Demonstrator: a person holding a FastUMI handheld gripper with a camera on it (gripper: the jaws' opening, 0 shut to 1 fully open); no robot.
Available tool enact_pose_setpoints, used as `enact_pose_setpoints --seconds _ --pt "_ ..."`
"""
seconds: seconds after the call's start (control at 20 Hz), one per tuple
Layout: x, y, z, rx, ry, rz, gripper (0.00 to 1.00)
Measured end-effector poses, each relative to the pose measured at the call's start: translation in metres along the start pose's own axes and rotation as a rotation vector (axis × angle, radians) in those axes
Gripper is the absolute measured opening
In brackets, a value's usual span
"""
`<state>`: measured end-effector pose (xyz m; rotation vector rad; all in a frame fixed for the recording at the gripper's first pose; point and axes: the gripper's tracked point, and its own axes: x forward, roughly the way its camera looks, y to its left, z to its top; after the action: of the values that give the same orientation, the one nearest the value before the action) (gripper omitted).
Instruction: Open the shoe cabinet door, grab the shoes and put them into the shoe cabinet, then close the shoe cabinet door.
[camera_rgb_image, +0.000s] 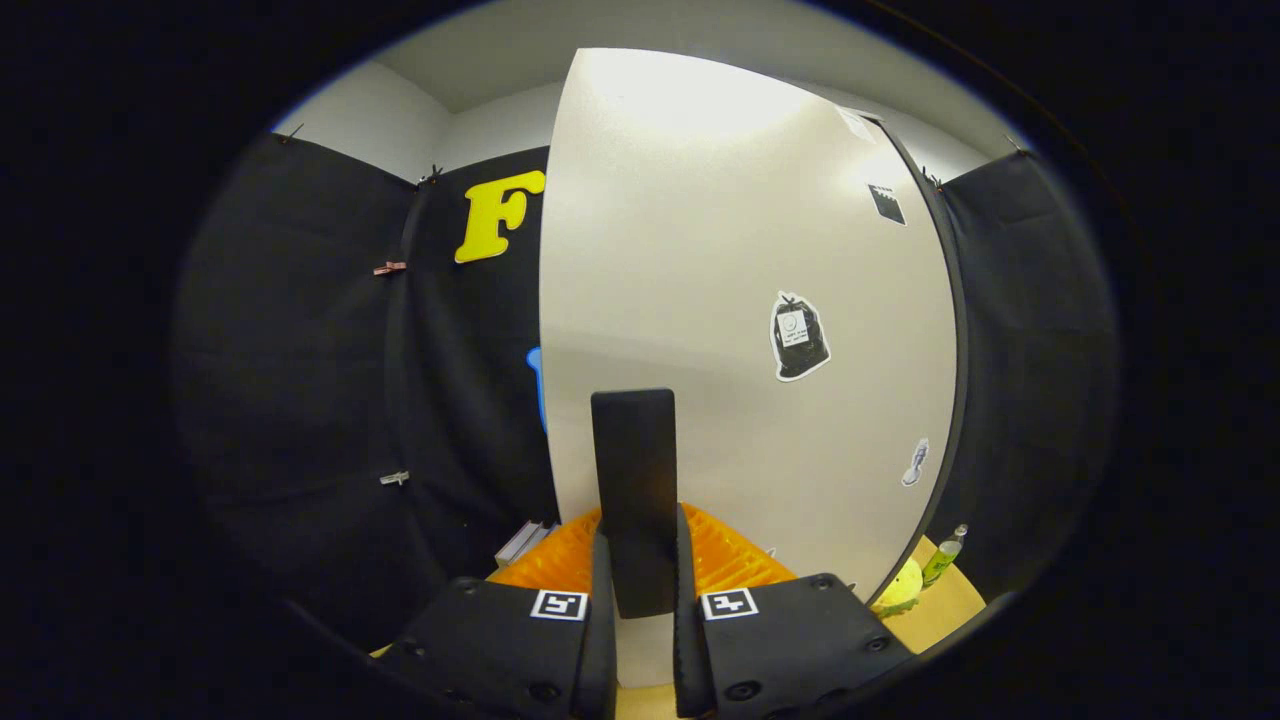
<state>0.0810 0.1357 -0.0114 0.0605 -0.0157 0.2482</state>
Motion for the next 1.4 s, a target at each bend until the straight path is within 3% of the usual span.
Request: enact_pose_setpoints --seconds 0.45,1.0,1.4 --pt "-0.059 -0.03 0.002 0.005 0.015 0.02 0.26" --pt "-0.114 -0.088 0.004 0.028 0.016 -0.068 0.26" --pt "-0.149 -0.144 0.011 0.025 -0.009 -0.083 0.25"
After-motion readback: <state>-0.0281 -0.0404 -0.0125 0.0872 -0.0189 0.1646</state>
